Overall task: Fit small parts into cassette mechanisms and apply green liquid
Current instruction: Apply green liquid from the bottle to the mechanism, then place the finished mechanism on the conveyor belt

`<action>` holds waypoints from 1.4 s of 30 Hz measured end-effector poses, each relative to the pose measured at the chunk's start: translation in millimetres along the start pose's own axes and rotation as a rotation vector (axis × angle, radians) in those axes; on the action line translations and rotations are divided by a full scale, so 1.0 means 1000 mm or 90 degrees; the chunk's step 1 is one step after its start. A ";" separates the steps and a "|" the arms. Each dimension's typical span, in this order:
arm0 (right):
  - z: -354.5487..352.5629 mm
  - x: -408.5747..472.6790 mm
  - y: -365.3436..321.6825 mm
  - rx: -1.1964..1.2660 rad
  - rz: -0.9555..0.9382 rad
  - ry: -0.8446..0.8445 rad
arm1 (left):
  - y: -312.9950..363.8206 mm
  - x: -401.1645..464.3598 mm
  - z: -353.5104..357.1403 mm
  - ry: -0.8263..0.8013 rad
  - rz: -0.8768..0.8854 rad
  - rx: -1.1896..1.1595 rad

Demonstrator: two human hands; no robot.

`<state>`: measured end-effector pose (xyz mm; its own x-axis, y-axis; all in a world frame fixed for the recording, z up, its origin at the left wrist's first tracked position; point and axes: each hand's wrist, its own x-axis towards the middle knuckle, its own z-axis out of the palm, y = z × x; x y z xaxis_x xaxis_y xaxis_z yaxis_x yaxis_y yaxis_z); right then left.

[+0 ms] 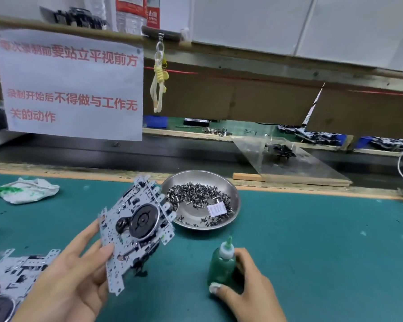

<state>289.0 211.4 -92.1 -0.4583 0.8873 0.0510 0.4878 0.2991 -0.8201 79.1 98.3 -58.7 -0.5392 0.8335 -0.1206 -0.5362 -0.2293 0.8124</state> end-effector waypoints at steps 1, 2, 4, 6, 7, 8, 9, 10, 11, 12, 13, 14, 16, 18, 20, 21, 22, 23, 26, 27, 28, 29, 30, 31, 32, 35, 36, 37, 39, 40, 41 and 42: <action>-0.002 -0.001 -0.001 -0.012 0.000 -0.005 | 0.003 0.004 0.008 -0.027 -0.001 -0.011; -0.005 -0.002 0.000 -0.019 -0.004 -0.007 | 0.007 0.008 0.019 -0.060 -0.006 -0.024; -0.014 -0.005 0.002 -0.003 0.001 -0.008 | 0.013 0.018 0.042 -0.120 -0.016 -0.040; -0.033 -0.006 0.004 0.112 0.039 0.038 | 0.017 0.031 0.069 -0.164 -0.023 -0.029; -0.044 -0.005 0.002 0.195 0.056 0.069 | 0.018 0.037 0.083 -0.180 -0.031 -0.014; -0.056 -0.004 -0.002 0.281 0.078 0.094 | 0.016 0.043 0.098 -0.197 -0.042 0.006; -0.066 0.000 -0.006 0.375 0.102 0.103 | 0.013 0.049 0.112 -0.215 -0.056 0.027; -0.076 0.004 -0.013 0.471 0.126 0.099 | 0.008 0.055 0.126 -0.231 -0.074 0.047; -0.086 0.009 -0.018 0.551 0.140 0.086 | 0.002 0.060 0.140 -0.239 -0.089 0.061; -0.093 0.014 -0.023 0.603 0.148 0.071 | -0.003 0.064 0.148 -0.240 -0.102 0.075; -0.101 0.021 -0.025 0.631 0.144 0.070 | -0.009 0.070 0.159 -0.247 -0.114 0.090; -0.108 0.028 -0.026 0.646 0.141 0.078 | -0.014 0.076 0.167 -0.254 -0.124 0.108; -0.116 0.042 -0.023 0.666 0.145 0.098 | -0.023 0.088 0.181 -0.276 -0.137 0.152; -0.121 0.056 -0.014 0.681 0.176 0.116 | -0.031 0.103 0.189 -0.303 -0.151 0.193; -0.125 0.068 -0.001 0.689 0.210 0.113 | -0.039 0.119 0.198 -0.311 -0.167 0.226; -0.129 0.074 0.005 0.690 0.222 0.110 | -0.044 0.127 0.202 -0.315 -0.176 0.241; -0.132 0.081 0.010 0.688 0.231 0.109 | -0.049 0.136 0.207 -0.319 -0.188 0.253; -0.136 0.089 0.014 0.687 0.236 0.110 | -0.054 0.144 0.213 -0.320 -0.200 0.263; -0.147 0.118 0.029 0.669 0.253 0.117 | -0.070 0.176 0.233 -0.287 -0.221 0.289; -0.150 0.130 0.035 0.657 0.261 0.124 | -0.075 0.186 0.239 -0.263 -0.223 0.304; -0.154 0.143 0.042 0.637 0.269 0.133 | -0.081 0.197 0.246 -0.252 -0.225 0.316; -0.159 0.156 0.048 0.622 0.278 0.141 | -0.086 0.206 0.253 -0.251 -0.230 0.324; -0.163 0.170 0.054 0.611 0.286 0.150 | -0.090 0.215 0.261 -0.257 -0.237 0.332; -0.167 0.183 0.059 0.606 0.294 0.160 | -0.095 0.224 0.268 -0.265 -0.237 0.347; -0.171 0.196 0.062 0.605 0.301 0.171 | -0.099 0.232 0.275 -0.271 -0.230 0.369; -0.178 0.230 0.069 0.634 0.302 0.210 | -0.108 0.254 0.293 -0.259 -0.204 0.378; -0.179 0.241 0.071 0.648 0.300 0.216 | -0.107 0.257 0.297 -0.248 -0.212 0.348; -0.180 0.251 0.071 0.669 0.306 0.220 | -0.105 0.260 0.301 -0.244 -0.220 0.310; -0.183 0.268 0.070 0.695 0.311 0.251 | -0.100 0.262 0.304 -0.242 -0.221 0.248; -0.183 0.276 0.072 0.669 0.319 0.288 | -0.097 0.261 0.303 -0.245 -0.219 0.241; -0.183 0.281 0.072 0.609 0.340 0.333 | -0.094 0.260 0.300 -0.249 -0.222 0.238; -0.183 0.283 0.071 0.511 0.354 0.372 | -0.089 0.257 0.296 -0.250 -0.225 0.237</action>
<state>330.1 547.6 -31.7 0.1927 0.9173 -0.3484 -0.1972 -0.3116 -0.9295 180.6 482.2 6.7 -0.0552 0.9648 -0.2571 -0.3394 0.2240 0.9136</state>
